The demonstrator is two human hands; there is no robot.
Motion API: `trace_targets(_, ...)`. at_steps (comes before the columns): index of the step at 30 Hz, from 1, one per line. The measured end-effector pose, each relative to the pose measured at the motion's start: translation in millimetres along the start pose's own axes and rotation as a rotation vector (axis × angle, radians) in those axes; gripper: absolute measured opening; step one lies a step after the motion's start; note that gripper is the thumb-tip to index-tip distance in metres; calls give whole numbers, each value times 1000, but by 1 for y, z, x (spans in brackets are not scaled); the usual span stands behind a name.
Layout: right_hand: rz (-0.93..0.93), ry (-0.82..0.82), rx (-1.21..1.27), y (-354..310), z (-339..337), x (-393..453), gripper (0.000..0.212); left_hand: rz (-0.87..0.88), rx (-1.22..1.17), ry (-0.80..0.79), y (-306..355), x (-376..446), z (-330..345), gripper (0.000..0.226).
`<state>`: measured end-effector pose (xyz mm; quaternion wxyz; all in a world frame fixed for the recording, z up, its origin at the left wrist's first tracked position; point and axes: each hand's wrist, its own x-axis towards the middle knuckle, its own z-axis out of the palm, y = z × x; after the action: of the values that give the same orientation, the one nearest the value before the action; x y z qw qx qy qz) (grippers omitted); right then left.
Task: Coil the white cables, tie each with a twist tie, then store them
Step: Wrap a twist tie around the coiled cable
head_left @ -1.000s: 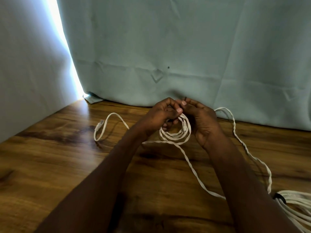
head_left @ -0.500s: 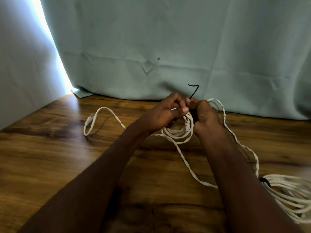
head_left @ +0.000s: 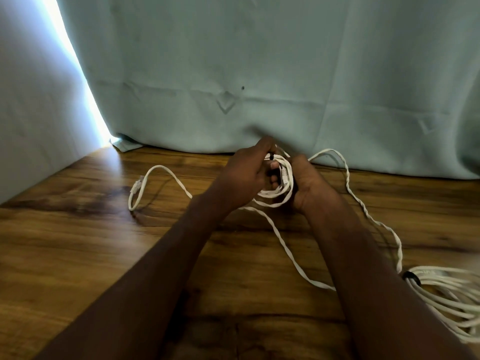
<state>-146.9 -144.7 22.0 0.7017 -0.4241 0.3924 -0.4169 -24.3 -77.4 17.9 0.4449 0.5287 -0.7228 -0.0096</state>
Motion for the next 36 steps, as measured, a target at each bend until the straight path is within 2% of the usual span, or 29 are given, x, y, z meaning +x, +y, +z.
trace_targets(3, 10, -41, -16, 6, 3, 3, 68, -57, 65, 18, 0, -2, 0, 24)
trace_targets(4, 16, -42, -11, 7, 4, 3, 66, -76, 75, 27, -1, -1, 0, 23)
trace_targets(6, -23, 31, -29, 9, 7, 5, 35, -109, 111, 77, -3, 0, 0, 22)
trace_targets(7, -94, 86, -81, 8, 7, 2, 26, -136, 132, 107, -4, 1, -1, 22)
trace_targets(8, -187, 156, -146, 6, 8, 0, 28, -173, 154, 131, -7, 2, -2, 23)
trace_targets(10, -400, 251, -300, 3, 12, -4, 37, -249, 200, 152, -14, 3, -4, 22)
trace_targets(12, -632, 339, -554, 3, 18, -14, 51, -292, 224, 152, -20, 3, -7, 23)
trace_targets(14, -886, 316, -751, 7, 22, -21, 45, -336, 216, 128, -25, 4, -11, 23)
trace_targets(16, -1003, 181, -812, 12, 25, -20, 21, -404, 129, 98, -29, 6, -16, 22)
trace_targets(18, -986, 142, -890, 16, 26, -19, 18, -492, -8, 53, -30, 8, -21, 29)
trace_targets(21, -911, 236, -1085, 19, 23, -16, 20, -590, -173, -81, -27, 9, -26, 44)
trace_targets(23, -862, 281, -1212, 20, 21, -18, 25, -693, -392, -104, -21, 10, -29, 43)
trace_targets(25, -858, 265, -1200, 19, 21, -19, 33, -780, -634, -73, -16, 11, -33, 39)
trace_targets(27, -860, 219, -1120, 17, 22, -19, 35, -829, -767, -95, -15, 11, -38, 41)
trace_targets(30, -826, 195, -1044, 12, 20, -17, 35, -831, -806, -129, -17, 11, -40, 40)
trace_targets(34, -853, 12, -1019, 13, 23, -20, 24, -836, -648, -25, -18, 7, -35, 32)
trace_targets(36, -834, -54, -967, 14, 27, -21, 27, -798, -609, -27, -18, 4, -33, 33)
